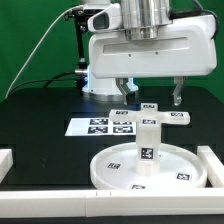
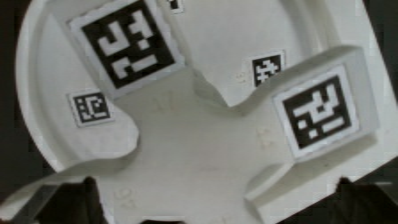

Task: Assemble round table

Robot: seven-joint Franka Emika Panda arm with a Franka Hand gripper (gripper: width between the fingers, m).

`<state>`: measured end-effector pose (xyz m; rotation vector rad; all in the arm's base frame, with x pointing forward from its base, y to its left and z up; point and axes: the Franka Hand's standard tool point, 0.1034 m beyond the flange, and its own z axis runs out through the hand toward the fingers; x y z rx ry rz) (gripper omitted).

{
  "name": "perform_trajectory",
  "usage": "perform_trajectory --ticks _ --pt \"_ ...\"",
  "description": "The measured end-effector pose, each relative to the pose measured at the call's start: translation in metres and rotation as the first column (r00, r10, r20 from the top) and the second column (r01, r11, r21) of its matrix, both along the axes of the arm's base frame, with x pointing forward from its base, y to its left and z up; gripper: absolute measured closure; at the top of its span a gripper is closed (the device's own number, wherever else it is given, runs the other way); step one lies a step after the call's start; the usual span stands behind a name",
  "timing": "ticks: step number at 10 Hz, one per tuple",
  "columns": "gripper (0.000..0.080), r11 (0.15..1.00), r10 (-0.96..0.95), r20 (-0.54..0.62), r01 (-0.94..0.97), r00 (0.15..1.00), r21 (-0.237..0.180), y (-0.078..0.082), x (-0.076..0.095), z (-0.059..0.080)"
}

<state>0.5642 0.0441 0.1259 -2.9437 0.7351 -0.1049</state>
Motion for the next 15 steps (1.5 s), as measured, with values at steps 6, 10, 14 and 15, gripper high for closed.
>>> perform_trajectory --ticks 6,10,14,15 --pt "0.0150 0.869 0.492 0.013 -0.491 0.870 -0.060 -0.0014 -0.0031 -0.0046" --pt "0.0150 0.497 0.854 -0.081 -0.853 0.513 -0.161 -0.0069 -0.0017 -0.0070" --pt "0.0150 0.495 0.856 -0.084 -0.854 0.511 -0.159 -0.0046 -0.0025 -0.0082" --pt "0.0150 0.495 0.856 -0.084 -0.855 0.511 -0.157 -0.0031 -0.0031 -0.0094"
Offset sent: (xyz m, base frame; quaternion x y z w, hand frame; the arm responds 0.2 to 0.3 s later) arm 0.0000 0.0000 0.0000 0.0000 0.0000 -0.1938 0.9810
